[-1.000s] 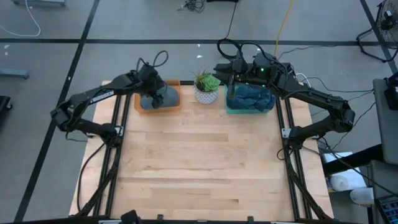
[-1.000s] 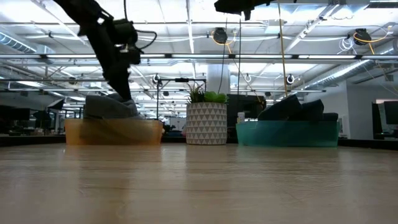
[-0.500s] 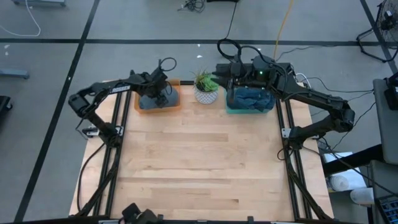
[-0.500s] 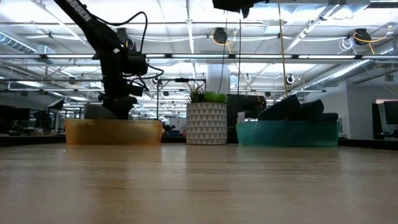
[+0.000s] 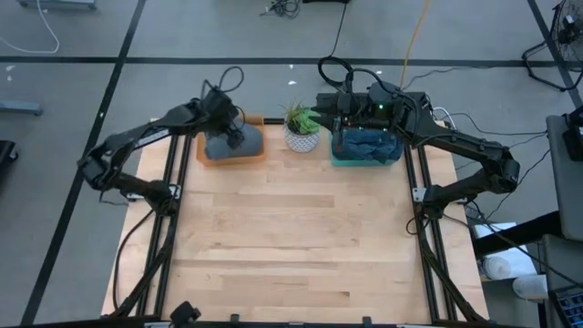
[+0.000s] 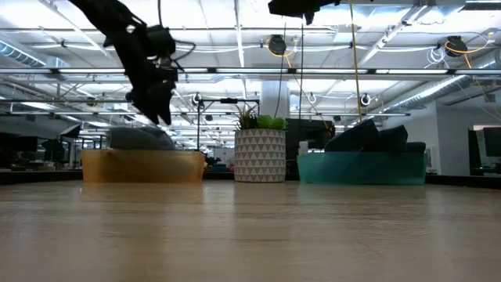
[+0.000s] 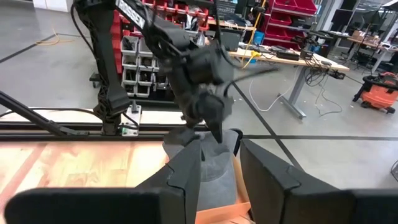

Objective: Pick & Place hat
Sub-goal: Return to Home Position

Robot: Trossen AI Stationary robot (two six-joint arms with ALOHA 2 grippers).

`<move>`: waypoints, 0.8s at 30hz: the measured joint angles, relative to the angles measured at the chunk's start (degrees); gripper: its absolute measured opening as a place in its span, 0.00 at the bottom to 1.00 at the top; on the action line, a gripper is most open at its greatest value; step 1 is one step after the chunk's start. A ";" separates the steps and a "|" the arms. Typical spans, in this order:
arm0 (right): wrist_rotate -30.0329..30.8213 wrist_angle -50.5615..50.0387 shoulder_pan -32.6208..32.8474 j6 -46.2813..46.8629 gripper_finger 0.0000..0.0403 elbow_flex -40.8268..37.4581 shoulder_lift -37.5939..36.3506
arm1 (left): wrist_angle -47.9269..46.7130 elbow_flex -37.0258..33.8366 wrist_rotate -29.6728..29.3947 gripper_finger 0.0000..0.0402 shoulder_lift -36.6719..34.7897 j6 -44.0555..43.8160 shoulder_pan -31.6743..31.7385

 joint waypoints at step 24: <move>-2.94 3.35 0.00 5.06 0.36 0.00 0.03 | 12.54 0.13 19.65 0.63 -31.25 -9.91 -4.84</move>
